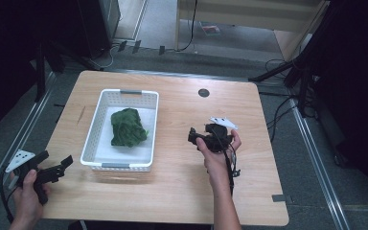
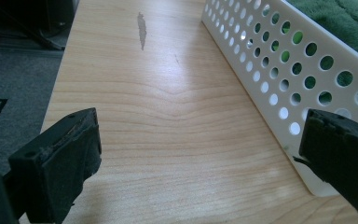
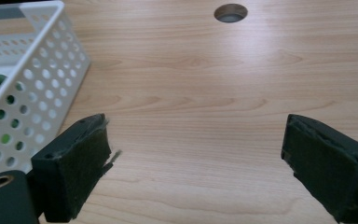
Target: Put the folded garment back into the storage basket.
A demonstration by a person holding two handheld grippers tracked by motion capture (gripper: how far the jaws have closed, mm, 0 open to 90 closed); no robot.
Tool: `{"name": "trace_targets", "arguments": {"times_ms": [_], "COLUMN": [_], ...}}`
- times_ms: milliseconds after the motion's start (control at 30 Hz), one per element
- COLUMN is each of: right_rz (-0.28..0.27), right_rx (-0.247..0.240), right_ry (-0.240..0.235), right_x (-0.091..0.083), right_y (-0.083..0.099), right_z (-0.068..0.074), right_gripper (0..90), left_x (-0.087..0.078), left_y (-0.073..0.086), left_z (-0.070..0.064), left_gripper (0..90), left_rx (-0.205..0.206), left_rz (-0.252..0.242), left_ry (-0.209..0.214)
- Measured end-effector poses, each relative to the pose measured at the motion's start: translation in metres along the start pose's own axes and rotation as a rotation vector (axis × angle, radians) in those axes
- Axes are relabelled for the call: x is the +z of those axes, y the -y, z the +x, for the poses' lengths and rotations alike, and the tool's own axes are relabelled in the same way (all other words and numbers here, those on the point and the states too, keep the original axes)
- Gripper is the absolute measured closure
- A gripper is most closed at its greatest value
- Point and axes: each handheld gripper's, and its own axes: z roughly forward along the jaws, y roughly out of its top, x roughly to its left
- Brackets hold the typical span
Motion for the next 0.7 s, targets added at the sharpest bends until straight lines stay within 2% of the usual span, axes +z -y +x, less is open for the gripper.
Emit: {"name": "trace_targets", "arguments": {"times_ms": [33,67,233,267,300,333,467,500,533,567,600,633,700], "right_rz": [0.000,-0.003,-0.008,-0.008,-0.007,-0.006,-0.009,-0.009,-0.008,-0.008,-0.004,-0.004,0.001], "right_rx": [0.000,0.000,0.018,0.018,0.029,0.036,0.031,0.031,0.028,0.028,0.027,0.027,0.033], "right_ry": [0.000,0.003,0.012,0.012,0.021,0.024,0.038,0.038,0.044,0.044,0.048,0.048,0.060], "right_x": [0.000,-0.001,-0.004,-0.004,-0.006,-0.006,-0.008,-0.008,-0.009,-0.009,-0.010,-0.010,-0.011], "right_y": [0.000,0.005,0.013,0.013,0.017,0.018,0.028,0.028,0.034,0.034,0.039,0.039,0.044], "right_z": [0.000,-0.008,-0.026,-0.026,-0.034,-0.037,-0.052,-0.052,-0.061,-0.061,-0.068,-0.068,-0.077], "right_gripper": [8.5,8.5,8.6,8.6,8.6,8.6,8.7,8.7,8.7,8.7,8.7,8.7,8.8], "left_x": [0.000,0.000,0.000,0.000,0.000,0.000,0.000,0.000,0.000,0.000,0.000,0.000,0.000], "left_y": [0.000,0.000,0.000,0.000,0.000,0.000,0.000,0.000,0.000,0.000,0.000,0.000,0.000], "left_z": [0.000,0.000,0.000,0.000,0.000,0.000,0.000,0.000,0.000,0.000,0.000,0.000,0.000], "left_gripper": [0.0,0.0,0.0,0.0,0.0,0.0,0.0,0.0,0.0,0.0,0.0,0.0,0.0], "left_rx": [0.000,0.000,0.000,0.000,0.000,0.001,0.002,0.002,0.001,0.001,0.002,0.002,0.002], "left_rz": [0.000,0.000,-0.001,-0.001,0.000,0.000,0.000,0.000,0.002,0.002,0.002,0.002,0.003], "left_ry": [0.000,-0.001,-0.001,-0.001,-0.001,-0.001,-0.001,-0.001,-0.001,-0.001,0.000,0.000,-0.001]}}
